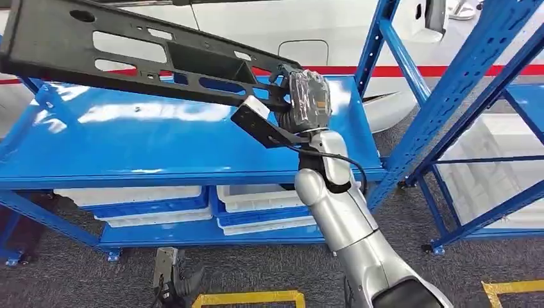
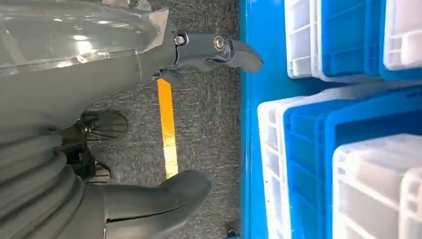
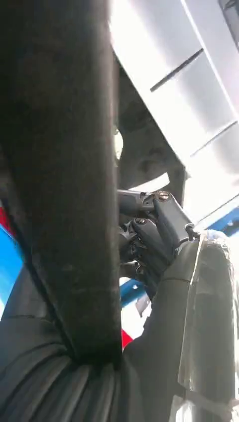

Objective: Take the parts from the cabinet and place them on the table.

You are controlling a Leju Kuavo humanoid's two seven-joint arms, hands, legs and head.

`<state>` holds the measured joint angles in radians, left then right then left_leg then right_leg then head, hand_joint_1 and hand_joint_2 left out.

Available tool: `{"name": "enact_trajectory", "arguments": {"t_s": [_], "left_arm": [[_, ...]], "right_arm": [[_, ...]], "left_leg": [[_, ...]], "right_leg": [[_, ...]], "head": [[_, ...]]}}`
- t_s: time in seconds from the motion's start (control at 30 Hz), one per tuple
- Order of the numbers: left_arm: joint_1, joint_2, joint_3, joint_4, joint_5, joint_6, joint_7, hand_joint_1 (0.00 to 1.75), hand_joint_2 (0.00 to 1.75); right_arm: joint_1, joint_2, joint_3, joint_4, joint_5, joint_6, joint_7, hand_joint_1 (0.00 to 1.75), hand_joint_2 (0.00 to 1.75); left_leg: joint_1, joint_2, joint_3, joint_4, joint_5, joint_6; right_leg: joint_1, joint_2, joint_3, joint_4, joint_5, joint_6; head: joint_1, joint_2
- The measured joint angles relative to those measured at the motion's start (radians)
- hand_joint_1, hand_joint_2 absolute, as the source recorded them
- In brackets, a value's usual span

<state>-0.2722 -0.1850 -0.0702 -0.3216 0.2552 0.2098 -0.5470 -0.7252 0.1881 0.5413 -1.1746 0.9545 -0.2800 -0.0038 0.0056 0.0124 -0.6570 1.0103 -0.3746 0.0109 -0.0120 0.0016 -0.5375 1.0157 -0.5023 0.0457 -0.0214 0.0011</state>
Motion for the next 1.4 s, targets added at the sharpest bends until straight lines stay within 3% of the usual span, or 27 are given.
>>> {"name": "enact_trajectory", "arguments": {"t_s": [0.03, 0.07, 0.1, 0.17, 0.23, 0.3, 0.37, 0.43, 0.5, 0.57, 0.6, 0.63, 0.67, 0.73, 0.8, 0.87, 0.9, 0.93, 0.97, 1.03, 1.07, 1.1, 1.17, 1.2, 1.27, 1.33, 1.4], "left_arm": [[0.001, 0.000, 0.000, 0.000, 0.002, -0.001, 0.000, 0.00, 1.75], [0.001, 0.001, 0.000, 0.000, 0.003, -0.003, 0.000, 0.00, 1.75], [0.002, 0.002, 0.000, 0.000, 0.004, -0.003, 0.000, 0.00, 1.75], [0.002, 0.003, 0.000, -0.002, 0.008, -0.006, -0.001, 0.00, 1.75], [0.003, 0.006, 0.000, -0.002, 0.017, -0.005, -0.003, 0.00, 1.75], [0.005, 0.008, 0.000, -0.002, 0.021, -0.006, -0.005, 0.00, 1.75], [0.006, 0.010, 0.000, -0.003, 0.024, -0.007, -0.006, 0.00, 1.75], [0.005, 0.011, 0.000, -0.011, 0.024, -0.009, -0.009, 0.00, 1.75], [0.005, 0.011, 0.000, -0.013, 0.024, -0.009, -0.011, 0.00, 1.75], [0.006, 0.011, 0.000, -0.014, 0.025, -0.009, -0.010, 0.00, 1.75], [0.003, 0.010, 0.000, -0.015, 0.026, -0.006, -0.010, 0.00, 1.75], [0.000, 0.012, 0.000, -0.016, 0.030, -0.005, -0.009, 0.00, 1.75], [-0.002, 0.013, 0.000, -0.016, 0.040, -0.001, -0.008, 0.00, 1.75], [-0.003, 0.017, 0.005, -0.016, 0.056, 0.004, -0.008, 0.00, 1.75], [-0.004, 0.023, 0.013, -0.016, 0.070, 0.011, -0.008, 0.00, 1.75], [-0.006, 0.029, 0.029, -0.016, 0.094, 0.025, -0.013, 0.00, 1.75], [-0.007, 0.031, 0.039, -0.017, 0.107, 0.036, -0.017, 0.00, 1.75], [-0.007, 0.032, 0.050, -0.020, 0.123, 0.051, -0.026, 0.00, 1.75], [-0.008, 0.034, 0.067, -0.024, 0.143, 0.071, -0.038, 0.00, 1.75], [-0.001, 0.038, 0.113, -0.028, 0.179, 0.115, -0.072, 0.00, 1.75], [0.011, 0.039, 0.142, -0.030, 0.186, 0.127, -0.088, 0.00, 1.75], [0.023, 0.042, 0.166, -0.032, 0.192, 0.133, -0.100, 0.00, 1.75], [0.046, 0.043, 0.220, -0.035, 0.203, 0.169, -0.131, 0.00, 1.75], [0.057, 0.043, 0.245, -0.035, 0.202, 0.177, -0.142, 0.00, 1.75], [0.084, 0.044, 0.290, -0.042, 0.190, 0.195, -0.149, 0.00, 1.75], [0.106, 0.044, 0.337, -0.053, 0.178, 0.198, -0.150, 0.00, 1.75], [0.126, 0.044, 0.375, -0.067, 0.156, 0.204, -0.152, 0.00, 1.75]], "right_arm": [[0.001, 0.000, 0.000, 0.002, 0.000, 0.000, 0.001, 1.75, 1.75], [0.000, 0.000, 0.000, 0.004, 0.000, 0.000, 0.001, 1.75, 1.75], [0.000, 0.001, 0.000, 0.004, 0.000, 0.001, 0.001, 1.75, 1.75], [0.000, 0.001, -0.004, 0.004, -0.004, 0.001, 0.002, 1.75, 1.75], [0.001, 0.000, -0.014, 0.004, -0.018, 0.001, 0.002, 1.75, 1.75], [0.000, -0.001, -0.024, 0.004, -0.027, 0.002, 0.000, 1.75, 1.75], [-0.004, -0.003, -0.035, 0.003, -0.034, 0.002, 0.000, 1.75, 1.75], [-0.014, -0.007, -0.049, -0.001, -0.035, 0.001, 0.000, 1.75, 1.75], [-0.019, -0.012, -0.060, -0.003, -0.036, -0.001, 0.001, 1.75, 1.75], [-0.016, -0.016, -0.069, -0.007, -0.036, -0.004, 0.000, 1.75, 1.75], [-0.016, -0.022, -0.076, -0.008, -0.035, -0.007, -0.001, 1.75, 1.75], [-0.017, -0.025, -0.079, -0.008, -0.035, -0.009, -0.005, 1.75, 1.75], [-0.017, -0.026, -0.082, -0.007, -0.035, -0.010, -0.013, 1.75, 1.75], [-0.017, -0.023, -0.082, -0.003, -0.039, -0.008, -0.020, 1.75, 1.75], [-0.019, -0.012, -0.082, 0.004, -0.047, -0.005, -0.027, 1.75, 1.75], [-0.035, 0.012, -0.082, 0.016, -0.064, 0.005, -0.038, 1.75, 1.75], [-0.047, 0.029, -0.082, 0.022, -0.070, 0.009, -0.045, 1.75, 1.75], [-0.062, 0.048, -0.082, 0.027, -0.077, 0.018, -0.055, 1.75, 1.75], [-0.079, 0.073, -0.079, 0.039, -0.092, 0.025, -0.067, 1.75, 1.75], [-0.106, 0.108, -0.047, 0.069, -0.185, 0.019, -0.068, 1.75, 1.75], [-0.119, 0.118, -0.010, 0.086, -0.255, 0.001, -0.051, 1.75, 1.75], [-0.136, 0.125, 0.028, 0.104, -0.307, -0.020, -0.041, 1.75, 1.75], [-0.171, 0.137, 0.117, 0.135, -0.440, -0.051, -0.042, 1.75, 1.75], [-0.188, 0.137, 0.161, 0.147, -0.493, -0.063, -0.042, 1.75, 1.75], [-0.215, 0.137, 0.238, 0.163, -0.591, -0.091, -0.042, 1.75, 1.75], [-0.229, 0.137, 0.317, 0.177, -0.644, -0.105, -0.041, 1.75, 1.75], [-0.256, 0.137, 0.374, 0.191, -0.690, -0.109, -0.045, 1.75, 1.75]], "left_leg": [[0.002, 0.000, -0.001, -0.003, 0.008, -0.007], [0.007, -0.002, -0.010, 0.000, 0.003, -0.012], [0.007, -0.006, -0.019, 0.020, -0.034, -0.018], [0.008, -0.007, -0.055, 0.141, -0.149, -0.026], [0.008, -0.010, -0.088, 0.279, -0.210, -0.031], [0.008, -0.010, -0.060, 0.279, -0.166, -0.027], [0.008, -0.011, 0.034, 0.161, -0.105, -0.019], [0.002, -0.020, 0.139, 0.005, -0.134, -0.008], [-0.006, -0.021, 0.133, -0.003, -0.130, 0.001], [-0.008, -0.018, 0.124, -0.009, -0.113, 0.020], [0.001, -0.010, 0.119, -0.016, -0.096, 0.029], [0.000, -0.010, 0.104, -0.017, -0.084, 0.039], [-0.001, -0.009, 0.090, -0.017, -0.072, 0.046], [-0.003, -0.005, 0.060, -0.016, -0.050, 0.047], [-0.003, -0.002, 0.029, -0.015, -0.026, 0.044], [-0.004, -0.002, 0.001, -0.013, -0.003, 0.037], [-0.004, -0.002, -0.009, -0.011, 0.007, 0.032], [-0.008, -0.001, -0.020, -0.008, 0.013, 0.027], [-0.008, 0.003, -0.028, -0.008, 0.026, 0.020], [-0.002, 0.004, -0.034, -0.019, 0.051, 0.006], [-0.004, 0.003, -0.036, -0.024, 0.061, -0.002], [0.001, -0.004, -0.045, -0.018, 0.044, -0.008], [0.005, -0.012, -0.072, 0.076, -0.080, -0.025], [0.007, -0.012, -0.091, 0.153, -0.136, -0.031], [0.008, -0.012, -0.113, 0.283, -0.184, -0.038], [0.014, -0.012, -0.080, 0.289, -0.125, -0.042], [0.020, -0.011, 0.020, 0.173, -0.066, -0.045]], "right_leg": [[0.002, 0.000, -0.004, 0.000, 0.007, -0.011], [-0.011, -0.001, -0.009, -0.007, 0.019, -0.028], [-0.009, -0.002, -0.018, -0.007, 0.028, -0.037], [-0.007, -0.002, -0.039, -0.007, 0.045, -0.050], [-0.004, -0.002, -0.064, -0.006, 0.065, -0.052], [-0.003, -0.001, -0.087, -0.004, 0.082, -0.049], [-0.002, 0.000, -0.105, -0.004, 0.098, -0.043], [0.003, 0.002, -0.118, -0.004, 0.113, -0.028], [0.000, -0.002, -0.119, -0.008, 0.130, -0.015], [0.001, -0.001, -0.121, -0.016, 0.148, 0.003], [-0.003, -0.001, -0.132, -0.004, 0.130, 0.001], [-0.002, -0.001, -0.157, 0.040, 0.077, -0.006], [-0.003, -0.001, -0.179, 0.114, 0.020, -0.015], [-0.003, -0.001, -0.219, 0.271, -0.053, -0.015], [-0.004, -0.001, -0.200, 0.313, -0.033, 0.007], [-0.003, -0.001, -0.109, 0.205, 0.018, 0.021], [-0.002, -0.001, -0.041, 0.115, 0.020, 0.015], [0.003, -0.001, 0.032, 0.028, -0.006, 0.001], [0.006, 0.001, 0.052, -0.033, -0.027, -0.009], [0.015, 0.001, 0.034, -0.025, -0.014, -0.019], [0.012, 0.001, 0.021, -0.032, -0.002, -0.031], [0.000, -0.003, 0.020, -0.036, 0.012, -0.039], [0.000, -0.003, -0.002, -0.036, 0.033, -0.057], [0.001, -0.003, -0.013, -0.036, 0.043, -0.058], [0.002, -0.004, -0.038, -0.035, 0.064, -0.057], [0.001, -0.003, -0.065, -0.032, 0.081, -0.054], [-0.001, -0.003, -0.093, -0.020, 0.096, -0.043]], "head": [[-0.002, 0.000], [0.000, 0.000], [-0.003, 0.000], [-0.014, 0.000], [-0.015, 0.000], [-0.016, 0.000], [-0.016, 0.000], [-0.017, 0.000], [-0.013, 0.000], [-0.013, 0.000], [-0.014, 0.000], [-0.010, 0.000], [-0.002, 0.000], [0.000, 0.000], [0.000, 0.000], [0.004, 0.000], [0.004, 0.000], [0.005, 0.000], [0.001, 0.000], [0.002, 0.000], [0.001, 0.000], [0.005, 0.000], [-0.012, 0.000], [-0.012, 0.000], [-0.013, 0.000], [-0.016, 0.000], [-0.016, 0.000]]}}
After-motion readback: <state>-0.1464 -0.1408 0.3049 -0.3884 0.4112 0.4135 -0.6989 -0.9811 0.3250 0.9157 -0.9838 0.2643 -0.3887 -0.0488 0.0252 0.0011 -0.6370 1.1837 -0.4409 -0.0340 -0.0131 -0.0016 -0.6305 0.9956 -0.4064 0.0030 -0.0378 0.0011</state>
